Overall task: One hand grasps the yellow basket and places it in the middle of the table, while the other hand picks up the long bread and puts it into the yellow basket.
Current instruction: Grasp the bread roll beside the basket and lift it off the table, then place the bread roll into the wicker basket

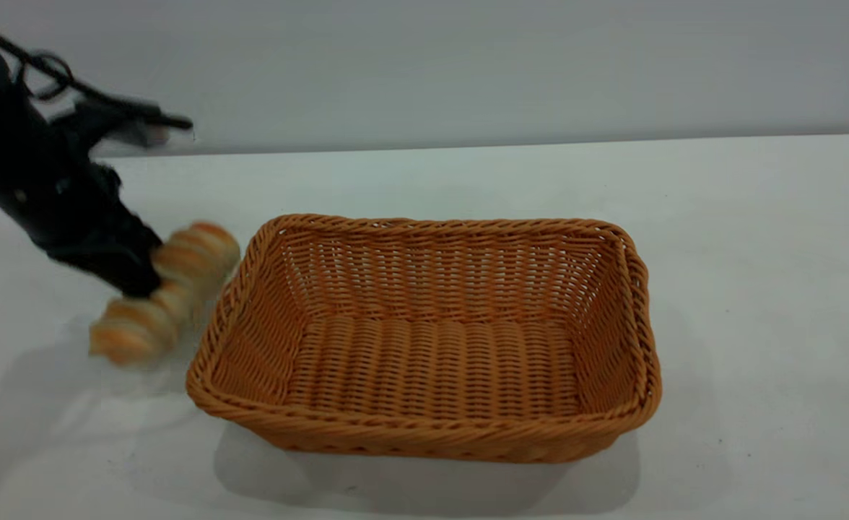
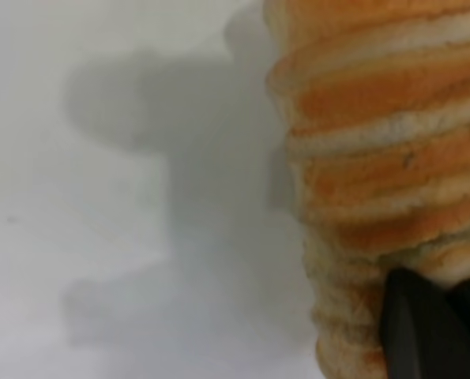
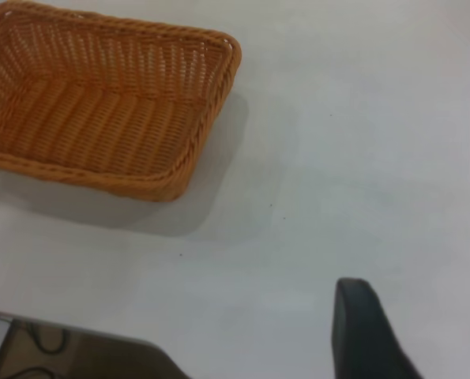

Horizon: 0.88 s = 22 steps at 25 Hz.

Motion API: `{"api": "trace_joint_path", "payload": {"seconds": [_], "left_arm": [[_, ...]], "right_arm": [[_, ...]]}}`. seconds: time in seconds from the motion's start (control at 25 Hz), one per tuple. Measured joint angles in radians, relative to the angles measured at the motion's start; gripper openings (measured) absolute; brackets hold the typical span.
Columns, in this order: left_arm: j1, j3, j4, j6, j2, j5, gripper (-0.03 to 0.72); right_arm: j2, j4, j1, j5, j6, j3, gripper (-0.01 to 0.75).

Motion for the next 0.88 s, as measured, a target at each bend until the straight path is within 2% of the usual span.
{"api": "trace_joint_path", "payload": {"seconds": [0.28, 0.48, 0.6, 0.88], "left_arm": [[0.000, 0.000, -0.046, 0.004, -0.149, 0.013, 0.013], [-0.025, -0.043, -0.168, 0.099, -0.192, 0.110, 0.010], [-0.085, -0.087, -0.199, 0.120, -0.193, 0.156, 0.008], [-0.273, -0.138, -0.211, 0.113, -0.179, 0.160, 0.007]], "right_arm": [[0.000, -0.013, 0.000, 0.000, 0.000, 0.000, 0.378], [0.000, -0.013, 0.000, 0.000, 0.000, 0.000, 0.378], [0.000, -0.013, 0.000, 0.000, 0.000, 0.000, 0.378], [0.000, -0.013, 0.000, 0.000, 0.000, 0.000, 0.378]]}}
